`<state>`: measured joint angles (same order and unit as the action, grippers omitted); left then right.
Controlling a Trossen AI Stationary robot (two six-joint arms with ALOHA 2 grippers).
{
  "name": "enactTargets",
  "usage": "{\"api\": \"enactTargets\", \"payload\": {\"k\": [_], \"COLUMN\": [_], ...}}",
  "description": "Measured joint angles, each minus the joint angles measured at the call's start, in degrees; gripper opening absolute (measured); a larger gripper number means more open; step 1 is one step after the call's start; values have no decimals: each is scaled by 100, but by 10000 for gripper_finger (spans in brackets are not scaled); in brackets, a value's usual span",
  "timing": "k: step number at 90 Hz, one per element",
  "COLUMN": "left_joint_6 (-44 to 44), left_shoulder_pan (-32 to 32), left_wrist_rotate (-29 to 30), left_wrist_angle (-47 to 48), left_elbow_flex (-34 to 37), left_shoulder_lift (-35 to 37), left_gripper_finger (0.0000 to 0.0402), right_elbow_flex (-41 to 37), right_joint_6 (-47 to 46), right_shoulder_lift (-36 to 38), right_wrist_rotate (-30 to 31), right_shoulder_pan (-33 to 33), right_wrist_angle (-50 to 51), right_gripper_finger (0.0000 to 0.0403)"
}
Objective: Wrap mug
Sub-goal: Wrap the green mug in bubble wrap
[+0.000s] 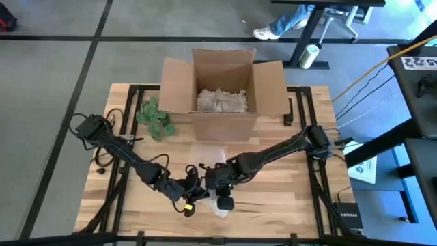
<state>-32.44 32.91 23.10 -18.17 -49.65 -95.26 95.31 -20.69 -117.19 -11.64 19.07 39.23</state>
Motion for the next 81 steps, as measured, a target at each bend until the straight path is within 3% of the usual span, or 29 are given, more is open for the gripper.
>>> {"api": "enactTargets", "payload": {"k": [64, 81], "left_joint_6": [198, 108], "left_shoulder_pan": [-270, -416], "left_wrist_rotate": [-505, -655], "left_wrist_angle": [30, 768], "left_elbow_flex": [-205, -491], "left_shoulder_lift": [4, 4], "left_gripper_finger": [1, 1], "right_elbow_flex": [15, 14], "right_joint_6": [-31, -55], "right_shoulder_lift": [817, 1217], "right_wrist_rotate": [66, 175], "right_shoulder_pan": [-2, -2], "right_wrist_angle": [647, 1252], "right_gripper_finger": [37, 37]}}
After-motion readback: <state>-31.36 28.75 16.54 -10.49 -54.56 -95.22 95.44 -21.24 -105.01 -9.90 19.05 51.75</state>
